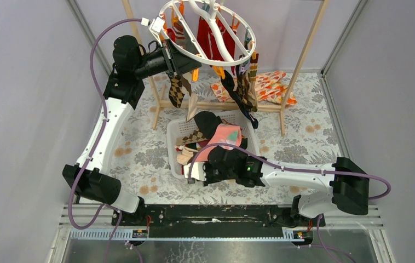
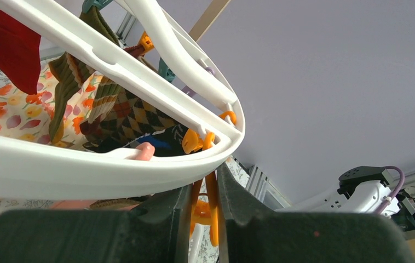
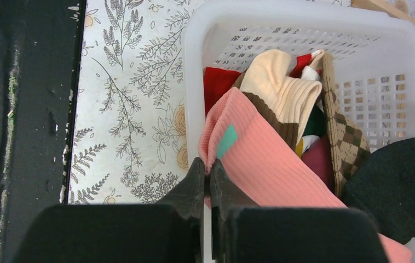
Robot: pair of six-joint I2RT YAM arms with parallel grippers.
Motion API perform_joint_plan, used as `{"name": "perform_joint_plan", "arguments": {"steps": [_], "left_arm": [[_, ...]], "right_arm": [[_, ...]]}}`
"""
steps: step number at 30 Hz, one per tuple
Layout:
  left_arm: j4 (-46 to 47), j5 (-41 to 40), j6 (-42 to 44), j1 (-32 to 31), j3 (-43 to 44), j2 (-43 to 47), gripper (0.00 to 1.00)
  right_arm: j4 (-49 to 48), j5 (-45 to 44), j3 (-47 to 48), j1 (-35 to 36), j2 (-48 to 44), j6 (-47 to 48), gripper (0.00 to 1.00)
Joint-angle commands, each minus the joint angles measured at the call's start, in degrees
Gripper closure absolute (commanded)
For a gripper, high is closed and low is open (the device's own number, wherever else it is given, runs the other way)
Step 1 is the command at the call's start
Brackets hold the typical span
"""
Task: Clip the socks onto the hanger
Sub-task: Pick up the sock from the bin.
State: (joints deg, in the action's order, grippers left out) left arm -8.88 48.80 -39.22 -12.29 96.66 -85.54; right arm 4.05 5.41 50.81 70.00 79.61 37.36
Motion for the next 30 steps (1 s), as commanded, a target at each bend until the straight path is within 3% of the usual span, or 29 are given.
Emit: {"name": "perform_joint_plan", "arguments": {"steps": [1,7,9,11,14,18,22,27,30], "left_arm": [[1.40,1.25,-0.42,0.69,1.51,1.61,1.00],[1.26,1.39,-0.08,0.69,1.51,1.87,1.00],[1.30,1.53,0.02,0.71,1.56,1.91,1.00],[1.33,1.62,0.08,0.75,1.36,2.15,1.00],[1.69,1.91,0.40,0.70,0.76,2.34,1.00],[0.60,1.83,1.32,0.76,0.80,2.29,1.00],[-0.05,1.07,2.09,0.69,0.32,2.85,1.00],[0.10,0.48,1.99,0.41,-0.47,3.31,1.00],[0.14,2.24,2.10,0.08,-0.25,3.29,1.00]], "right_arm": [[-1.02,-1.50,2.87,0.21,-1.31,-2.15,1.00],[-3.41,-0.92,4.60,-2.29,-5.26,-8.84,1.00],[-6.08,1.81,5.82,-5.70,-7.30,-15.80,1.00],[-9.27,-1.16,6.87,-9.74,-9.61,-26.76,1.00],[-6.90,-1.32,10.86,-14.17,-11.15,-38.76,1.00],[-7.06,-2.34,12.83,-15.63,-12.80,-46.16,1.00],[-14.18,-4.40,11.15,-17.11,-14.60,-55.08,1.00],[-25.40,-10.94,7.75,-17.13,-14.63,-58.90,1.00],[-31.50,-7.87,7.46,-18.36,-13.73,-60.22,1.00]]}}
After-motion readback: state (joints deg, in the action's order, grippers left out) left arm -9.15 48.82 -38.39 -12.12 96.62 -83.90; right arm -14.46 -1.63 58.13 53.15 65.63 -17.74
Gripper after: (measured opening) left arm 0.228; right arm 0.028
